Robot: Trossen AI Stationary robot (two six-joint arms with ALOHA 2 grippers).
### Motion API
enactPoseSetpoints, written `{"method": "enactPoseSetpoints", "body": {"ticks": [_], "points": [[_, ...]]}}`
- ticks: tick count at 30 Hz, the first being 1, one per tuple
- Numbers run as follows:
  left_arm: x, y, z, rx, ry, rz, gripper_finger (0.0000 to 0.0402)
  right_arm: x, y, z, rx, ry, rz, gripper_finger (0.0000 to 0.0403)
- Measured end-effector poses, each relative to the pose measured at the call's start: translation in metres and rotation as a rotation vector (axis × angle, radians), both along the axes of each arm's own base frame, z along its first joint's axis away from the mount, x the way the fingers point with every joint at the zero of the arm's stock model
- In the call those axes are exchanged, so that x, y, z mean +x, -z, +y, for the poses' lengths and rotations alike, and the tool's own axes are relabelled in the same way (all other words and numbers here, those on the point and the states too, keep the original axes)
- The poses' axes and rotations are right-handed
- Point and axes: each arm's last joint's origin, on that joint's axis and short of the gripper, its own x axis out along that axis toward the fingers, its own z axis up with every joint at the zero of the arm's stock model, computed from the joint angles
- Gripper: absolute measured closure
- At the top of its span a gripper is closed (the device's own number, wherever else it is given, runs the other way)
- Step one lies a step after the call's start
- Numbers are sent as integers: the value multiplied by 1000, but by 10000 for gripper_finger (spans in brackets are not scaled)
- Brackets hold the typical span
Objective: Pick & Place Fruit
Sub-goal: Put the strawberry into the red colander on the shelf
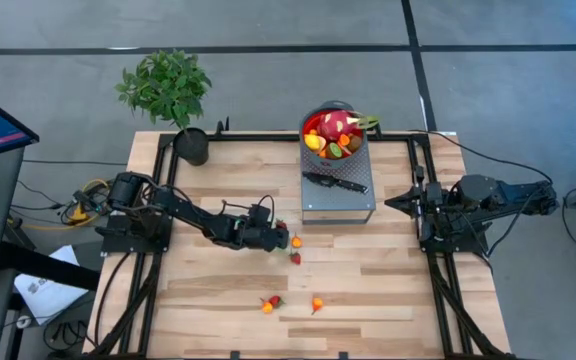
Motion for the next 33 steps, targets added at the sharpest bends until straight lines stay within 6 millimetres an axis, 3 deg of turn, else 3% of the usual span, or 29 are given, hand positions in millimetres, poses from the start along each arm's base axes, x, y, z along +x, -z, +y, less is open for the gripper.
{"method": "enactPoseSetpoints", "body": {"ticks": [18,25,33], "points": [[-4,-30,1,68,84,-42,99,0,0,0,-8,0,0,402],[-3,-43,4,27,17,-155,99,0,0,0,-7,0,0,402],[1,-63,-31,62,120,-349,99,0,0,0,-8,0,1,402]]}}
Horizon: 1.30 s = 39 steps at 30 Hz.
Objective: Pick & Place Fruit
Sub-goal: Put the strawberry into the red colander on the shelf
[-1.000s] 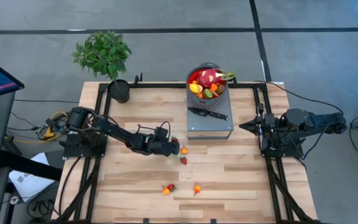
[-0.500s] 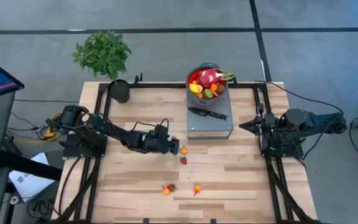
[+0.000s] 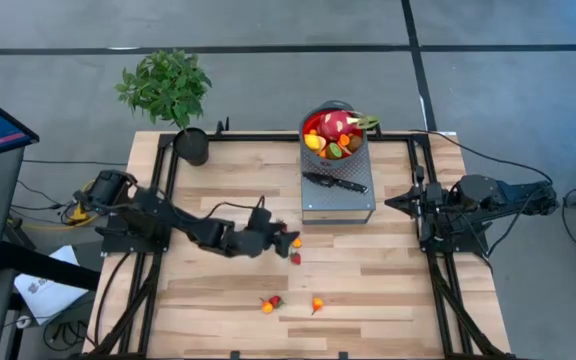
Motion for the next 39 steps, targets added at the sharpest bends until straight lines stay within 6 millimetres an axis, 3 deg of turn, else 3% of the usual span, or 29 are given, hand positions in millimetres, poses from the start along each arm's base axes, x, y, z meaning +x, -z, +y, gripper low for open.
{"method": "enactPoseSetpoints", "body": {"ticks": [3,7,14,22,25,34,39], "points": [[0,-8,-15,45,56,-60,99,0,0,0,0,0,1,402],[-2,-17,-29,75,5,-127,99,0,0,0,-1,0,4,402],[2,-24,-34,112,-71,-153,99,0,1,0,-1,0,12,402],[38,9,-47,94,-18,-74,99,0,3,0,1,2,33,402],[39,13,-40,80,28,6,99,0,3,0,-3,1,31,402],[11,3,2,122,-74,327,99,0,4,0,0,1,36,402],[8,11,19,116,-102,419,99,0,3,0,0,1,36,402]]}}
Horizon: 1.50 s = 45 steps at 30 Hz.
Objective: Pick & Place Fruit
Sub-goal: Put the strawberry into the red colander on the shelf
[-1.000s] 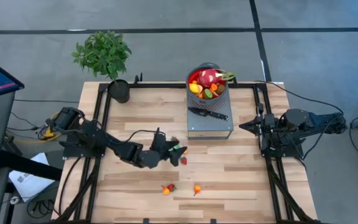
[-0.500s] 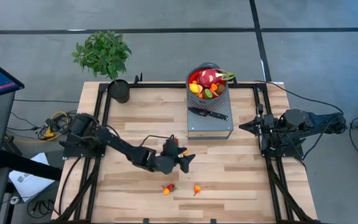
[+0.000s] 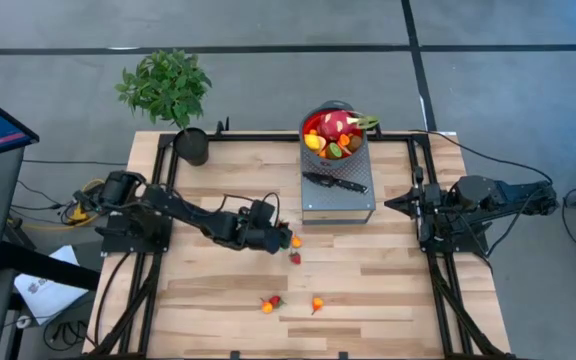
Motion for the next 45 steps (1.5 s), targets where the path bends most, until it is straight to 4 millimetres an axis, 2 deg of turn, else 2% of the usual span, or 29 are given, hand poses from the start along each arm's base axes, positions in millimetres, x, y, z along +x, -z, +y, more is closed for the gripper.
{"method": "enactPoseSetpoints", "body": {"ticks": [3,6,17,37,45], "points": [[-5,14,5,-20,-26,35,99,0,0,0,0,0,0,402],[-8,19,6,-28,-42,38,99,0,0,0,0,0,0,402],[-3,10,4,-57,-45,-67,99,0,0,0,-1,0,1,402],[2,7,10,-71,-63,-121,99,0,1,0,-11,-1,15,402],[3,8,12,-137,-106,-158,99,0,1,0,-11,-1,16,402]]}}
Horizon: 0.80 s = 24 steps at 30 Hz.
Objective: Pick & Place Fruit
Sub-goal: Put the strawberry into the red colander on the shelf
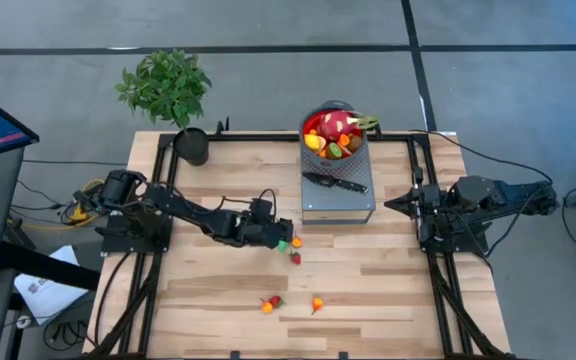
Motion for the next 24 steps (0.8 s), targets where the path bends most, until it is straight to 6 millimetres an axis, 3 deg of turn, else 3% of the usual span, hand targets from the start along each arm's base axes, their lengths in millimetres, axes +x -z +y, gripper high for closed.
{"method": "enactPoseSetpoints", "body": {"ticks": [8,16,24], "points": [[0,3,0,5,2,13,99,0,0,0,5,1,0,402],[9,41,-2,-7,9,87,99,0,0,0,7,1,1,402],[10,51,-3,-26,2,99,99,0,0,0,7,1,1,402]]}}
